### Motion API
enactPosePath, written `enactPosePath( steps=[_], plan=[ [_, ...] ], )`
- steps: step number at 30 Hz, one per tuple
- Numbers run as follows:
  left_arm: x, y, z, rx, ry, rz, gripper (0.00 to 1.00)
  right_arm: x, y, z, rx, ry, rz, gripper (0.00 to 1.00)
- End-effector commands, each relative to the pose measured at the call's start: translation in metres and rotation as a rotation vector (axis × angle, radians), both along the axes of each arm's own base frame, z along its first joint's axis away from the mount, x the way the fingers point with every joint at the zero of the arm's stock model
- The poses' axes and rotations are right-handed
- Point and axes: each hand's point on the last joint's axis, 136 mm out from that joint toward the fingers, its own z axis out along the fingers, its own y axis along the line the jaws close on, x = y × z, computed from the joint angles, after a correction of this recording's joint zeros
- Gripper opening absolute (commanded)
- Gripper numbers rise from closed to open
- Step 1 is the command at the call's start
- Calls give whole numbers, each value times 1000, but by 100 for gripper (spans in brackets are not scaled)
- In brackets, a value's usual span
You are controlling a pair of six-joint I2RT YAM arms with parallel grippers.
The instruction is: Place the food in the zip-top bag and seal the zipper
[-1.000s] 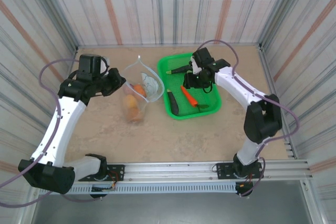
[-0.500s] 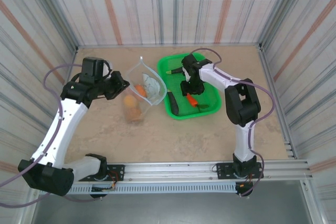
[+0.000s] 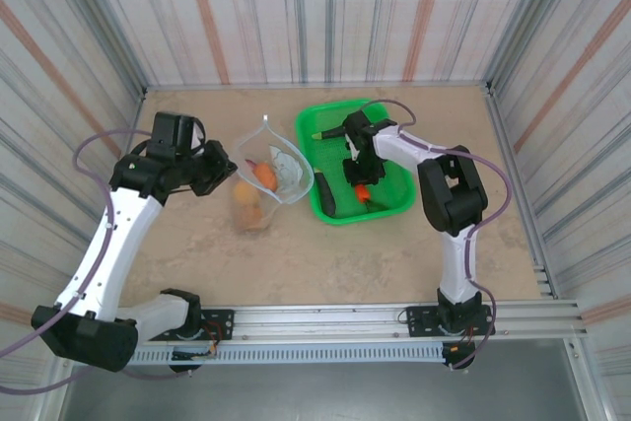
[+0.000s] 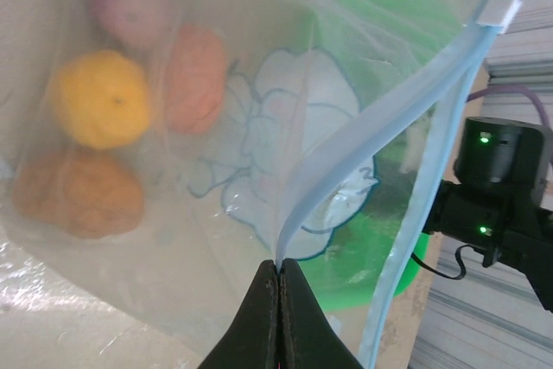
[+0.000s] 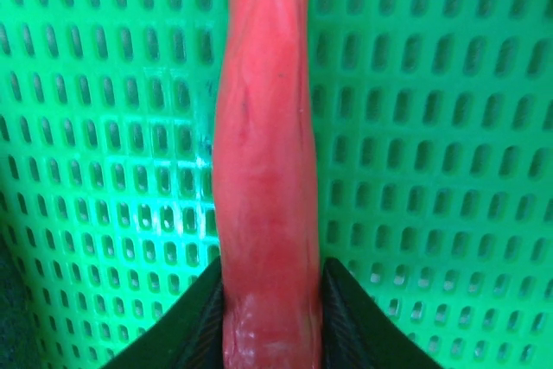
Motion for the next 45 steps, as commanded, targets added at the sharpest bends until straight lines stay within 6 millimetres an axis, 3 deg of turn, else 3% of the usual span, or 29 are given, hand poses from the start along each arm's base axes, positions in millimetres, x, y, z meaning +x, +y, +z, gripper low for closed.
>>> enactPosePath(
  steps=[1,6,13,16,23,27,31,38,45],
  plan=[
    [-9,7,5,19,23,38,0,12,-4,21,51,-85,-60,26],
    [-9,6,2,15,35,37,0,18,3,56,152,-164,-93,24],
    [-8,-3,-8,-37,91,28,0,20,8,125,276,-325,-121,24],
    [-8,-2,-8,-31,87,34,0,16,22,172,375,-422,-95,25],
    [-7,-3,-7,-38,94,38,0,-14,61,288,594,-680,17,26],
    [-6,-3,1,-39,83,40,0,-34,83,332,712,-789,86,26],
    [-4,-2,7,-30,69,40,0,-52,116,352,830,-872,184,23],
    [1,-1,15,-30,67,38,0,-70,170,359,1015,-972,356,24],
    [3,-2,21,-39,65,42,0,-77,218,318,1062,-957,452,21]
  ],
)
